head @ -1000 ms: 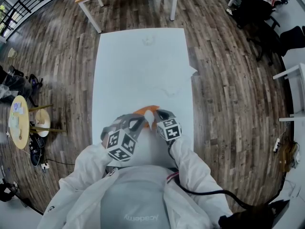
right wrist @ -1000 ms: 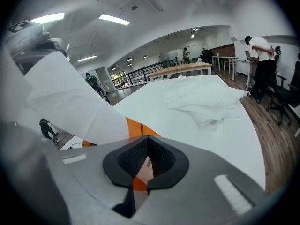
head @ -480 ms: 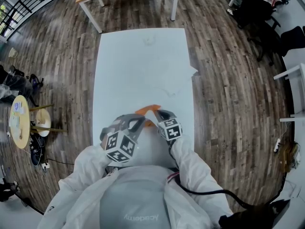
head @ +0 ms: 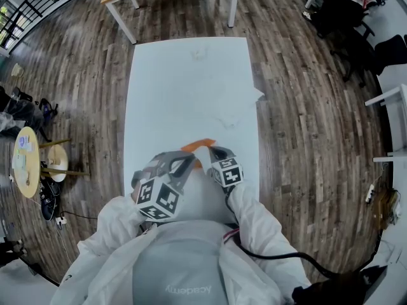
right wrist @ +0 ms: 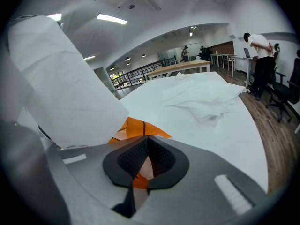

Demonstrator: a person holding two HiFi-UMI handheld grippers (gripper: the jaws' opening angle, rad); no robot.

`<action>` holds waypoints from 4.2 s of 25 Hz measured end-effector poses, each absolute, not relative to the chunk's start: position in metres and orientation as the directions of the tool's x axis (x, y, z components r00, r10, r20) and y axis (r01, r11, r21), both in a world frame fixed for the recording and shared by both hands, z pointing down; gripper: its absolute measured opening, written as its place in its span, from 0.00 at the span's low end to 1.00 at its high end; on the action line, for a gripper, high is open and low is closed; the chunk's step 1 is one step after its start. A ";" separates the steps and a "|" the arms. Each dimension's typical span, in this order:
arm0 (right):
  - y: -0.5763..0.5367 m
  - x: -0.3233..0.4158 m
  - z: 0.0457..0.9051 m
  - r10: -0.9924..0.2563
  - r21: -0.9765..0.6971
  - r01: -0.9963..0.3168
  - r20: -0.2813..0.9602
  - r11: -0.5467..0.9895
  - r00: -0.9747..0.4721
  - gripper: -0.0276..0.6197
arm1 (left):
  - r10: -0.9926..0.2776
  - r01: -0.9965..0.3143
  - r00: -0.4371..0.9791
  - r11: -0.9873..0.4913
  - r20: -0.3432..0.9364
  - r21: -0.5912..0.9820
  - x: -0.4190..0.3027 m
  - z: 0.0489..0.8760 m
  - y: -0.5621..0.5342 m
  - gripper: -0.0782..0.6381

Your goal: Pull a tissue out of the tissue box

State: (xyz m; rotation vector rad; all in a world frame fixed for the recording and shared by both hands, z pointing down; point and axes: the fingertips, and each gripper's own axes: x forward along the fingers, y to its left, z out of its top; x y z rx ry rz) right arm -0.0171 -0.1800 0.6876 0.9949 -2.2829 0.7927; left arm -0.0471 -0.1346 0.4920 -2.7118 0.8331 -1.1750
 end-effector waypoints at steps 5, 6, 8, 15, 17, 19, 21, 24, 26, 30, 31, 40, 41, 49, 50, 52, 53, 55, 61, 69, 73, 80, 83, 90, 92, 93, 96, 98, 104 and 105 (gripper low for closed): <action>-0.179 -0.018 0.688 -0.462 -0.322 -0.772 0.652 0.548 -0.601 0.05 | -0.517 -0.455 0.574 -0.846 0.635 -0.278 -0.045 0.481 -0.136 0.11; -0.178 -0.018 0.691 -0.459 -0.324 -0.772 0.655 0.547 -0.600 0.05 | -0.518 -0.455 0.576 -0.846 0.632 -0.279 -0.045 0.479 -0.136 0.11; -0.177 -0.017 0.694 -0.457 -0.325 -0.774 0.659 0.544 -0.598 0.05 | -0.521 -0.455 0.578 -0.844 0.627 -0.282 -0.043 0.476 -0.136 0.11; -0.175 -0.016 0.694 -0.450 -0.338 -0.774 0.661 0.535 -0.600 0.05 | -0.531 -0.461 0.586 -0.839 0.612 -0.287 -0.042 0.469 -0.138 0.11; -0.174 -0.016 0.695 -0.447 -0.338 -0.775 0.665 0.534 -0.599 0.05 | -0.533 -0.465 0.586 -0.838 0.610 -0.285 -0.042 0.469 -0.139 0.11; -0.173 -0.016 0.695 -0.445 -0.338 -0.773 0.665 0.536 -0.599 0.05 | -0.534 -0.469 0.585 -0.837 0.610 -0.283 -0.043 0.470 -0.140 0.11; -0.171 -0.018 0.695 -0.439 -0.342 -0.770 0.666 0.539 -0.603 0.05 | -0.536 -0.474 0.584 -0.835 0.610 -0.280 -0.043 0.470 -0.141 0.11; -0.167 -0.021 0.695 -0.428 -0.347 -0.761 0.665 0.548 -0.611 0.05 | -0.538 -0.480 0.582 -0.832 0.609 -0.277 -0.044 0.470 -0.142 0.11; -0.165 -0.024 0.695 -0.427 -0.348 -0.757 0.662 0.553 -0.616 0.05 | -0.539 -0.483 0.582 -0.831 0.608 -0.275 -0.045 0.471 -0.142 0.11; -0.160 -0.029 0.697 -0.419 -0.352 -0.751 0.662 0.558 -0.621 0.05 | -0.546 -0.490 0.579 -0.827 0.605 -0.277 -0.046 0.470 -0.143 0.11; -0.159 -0.029 0.697 -0.414 -0.353 -0.750 0.665 0.560 -0.622 0.05 | -0.549 -0.493 0.579 -0.825 0.603 -0.278 -0.046 0.469 -0.144 0.11; -0.152 -0.036 0.698 -0.399 -0.361 -0.738 0.663 0.570 -0.633 0.05 | -0.560 -0.504 0.574 -0.817 0.598 -0.280 -0.049 0.467 -0.145 0.11; -0.151 -0.036 0.698 -0.398 -0.361 -0.737 0.663 0.572 -0.634 0.05 | -0.560 -0.505 0.574 -0.816 0.598 -0.280 -0.049 0.468 -0.145 0.11; -0.150 -0.034 0.694 -0.409 -0.364 -0.738 0.653 0.568 -0.637 0.05 | -0.570 -0.513 0.564 -0.809 0.598 -0.287 -0.051 0.470 -0.145 0.11; -0.151 -0.033 0.692 -0.411 -0.363 -0.737 0.651 0.570 -0.638 0.05 | -0.573 -0.518 0.563 -0.806 0.596 -0.286 -0.051 0.470 -0.145 0.11; -0.151 -0.033 0.689 -0.414 -0.362 -0.737 0.648 0.571 -0.639 0.05 | -0.578 -0.534 0.562 -0.800 0.592 -0.275 -0.053 0.470 -0.146 0.11; -0.151 -0.033 0.687 -0.417 -0.362 -0.737 0.646 0.571 -0.640 0.05 | -0.581 -0.543 0.562 -0.796 0.589 -0.267 -0.055 0.471 -0.147 0.11; -0.152 -0.032 0.681 -0.425 -0.362 -0.736 0.637 0.571 -0.643 0.05 | -0.586 -0.554 0.559 -0.790 0.587 -0.261 -0.056 0.470 -0.147 0.11; -0.155 -0.025 0.667 -0.464 -0.370 -0.743 0.604 0.558 -0.648 0.05 | -0.596 -0.561 0.551 -0.783 0.584 -0.269 -0.055 0.467 -0.144 0.11; -0.151 -0.018 0.655 -0.487 -0.372 -0.743 0.578 0.557 -0.655 0.05 | -0.627 -0.592 0.520 -0.754 0.580 -0.284 -0.059 0.468 -0.134 0.11; -0.147 -0.015 0.646 -0.493 -0.375 -0.734 0.559 0.567 -0.666 0.05 | -0.656 -0.627 0.493 -0.723 0.571 -0.290 -0.064 0.465 -0.130 0.11; -0.141 0.001 0.629 -0.520 -0.363 -0.730 0.526 0.578 -0.673 0.05 | -0.717 -0.704 0.443 -0.650 0.538 -0.286 -0.075 0.462 -0.124 0.11; -0.140 0.010 0.620 -0.535 -0.341 -0.734 0.516 0.588 -0.669 0.05 | -0.744 -0.732 0.419 -0.616 0.520 -0.291 -0.080 0.460 -0.124 0.11; -0.127 0.027 0.598 -0.576 -0.334 -0.742 0.475 0.581 -0.665 0.05 | -0.787 -0.783 0.381 -0.554 0.486 -0.282 -0.096 0.456 -0.114 0.11; -0.126 0.030 0.587 -0.603 -0.314 -0.750 0.453 0.582 -0.657 0.05 | -0.803 -0.797 0.372 -0.533 0.466 -0.283 -0.104 0.450 -0.113 0.11; -0.124 0.032 0.581 -0.617 -0.300 -0.756 0.444 0.582 -0.650 0.05 | -0.811 -0.803 0.366 -0.523 0.457 -0.285 -0.107 0.446 -0.112 0.11; -0.116 0.041 0.566 -0.656 -0.269 -0.776 0.419 0.570 -0.628 0.05 | -0.832 -0.819 0.346 -0.493 0.433 -0.293 -0.118 0.441 -0.103 0.11; -0.107 0.047 0.557 -0.679 -0.265 -0.787 0.400 0.556 -0.615 0.05 | -0.846 -0.826 0.337 -0.476 0.413 -0.300 -0.125 0.437 -0.095 0.11; -0.072 0.057 0.537 -0.736 -0.246 -0.821 0.363 0.516 -0.571 0.05 | -0.882 -0.862 0.309 -0.417 0.355 -0.286 -0.152 0.430 -0.063 0.11; -0.066 0.057 0.534 -0.746 -0.243 -0.827 0.356 0.507 -0.562 0.05 | -0.892 -0.871 0.296 -0.399 0.341 -0.288 -0.157 0.429 -0.058 0.11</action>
